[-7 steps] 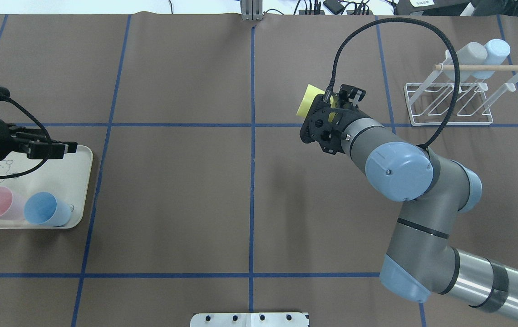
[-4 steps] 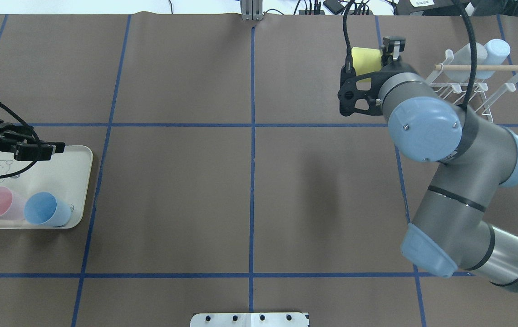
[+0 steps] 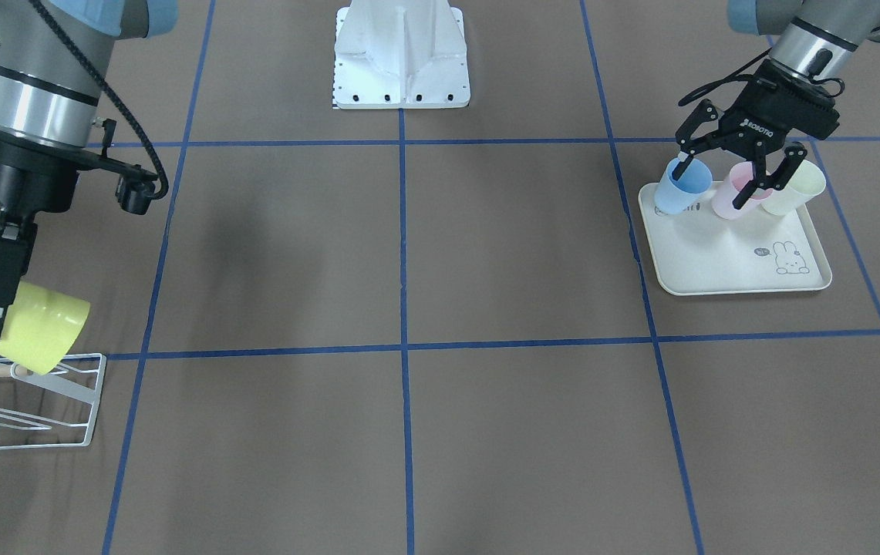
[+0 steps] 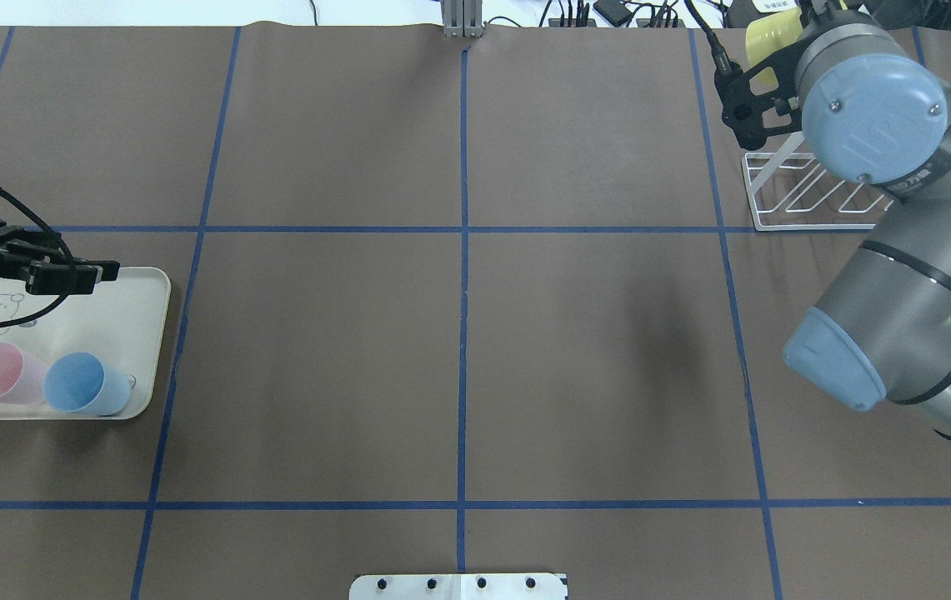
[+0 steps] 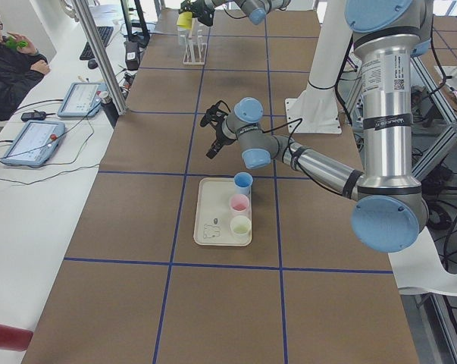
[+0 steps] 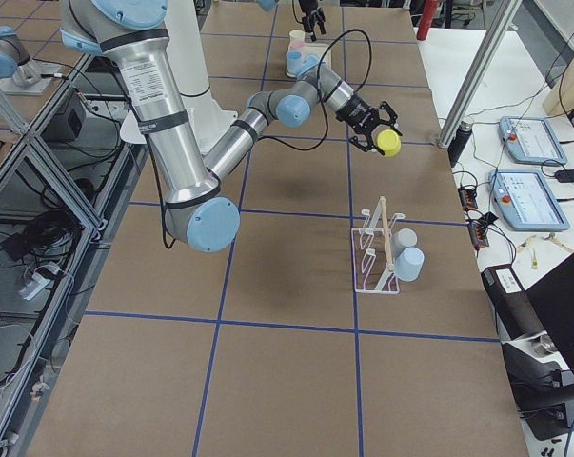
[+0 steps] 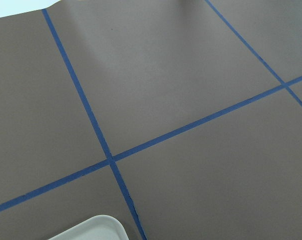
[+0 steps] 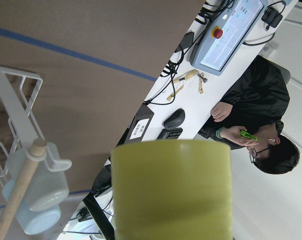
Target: Transfer IKEA cup to right arm and place on rack
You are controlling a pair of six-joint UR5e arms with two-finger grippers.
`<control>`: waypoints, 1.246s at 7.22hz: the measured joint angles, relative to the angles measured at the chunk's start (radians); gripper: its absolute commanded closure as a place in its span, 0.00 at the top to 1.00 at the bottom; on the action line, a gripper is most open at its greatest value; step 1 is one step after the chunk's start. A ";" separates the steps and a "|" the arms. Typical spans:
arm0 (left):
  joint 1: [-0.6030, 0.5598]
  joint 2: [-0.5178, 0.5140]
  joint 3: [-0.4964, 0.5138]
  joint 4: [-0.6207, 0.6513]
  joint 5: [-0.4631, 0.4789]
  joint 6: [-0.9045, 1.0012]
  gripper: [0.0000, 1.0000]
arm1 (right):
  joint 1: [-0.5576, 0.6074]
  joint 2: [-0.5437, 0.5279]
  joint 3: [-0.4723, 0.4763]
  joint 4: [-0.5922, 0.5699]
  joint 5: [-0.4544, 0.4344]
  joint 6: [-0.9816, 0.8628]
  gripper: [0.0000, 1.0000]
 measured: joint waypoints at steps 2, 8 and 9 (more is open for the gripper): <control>0.000 0.000 0.002 -0.002 0.000 -0.002 1.00 | 0.031 0.010 -0.065 0.008 0.016 -0.072 0.00; 0.000 0.000 0.011 -0.006 0.000 -0.006 1.00 | 0.082 0.001 -0.224 0.053 0.022 -0.245 0.00; 0.000 0.000 0.013 -0.007 0.000 -0.008 1.00 | 0.084 -0.007 -0.246 0.074 0.022 -0.255 0.00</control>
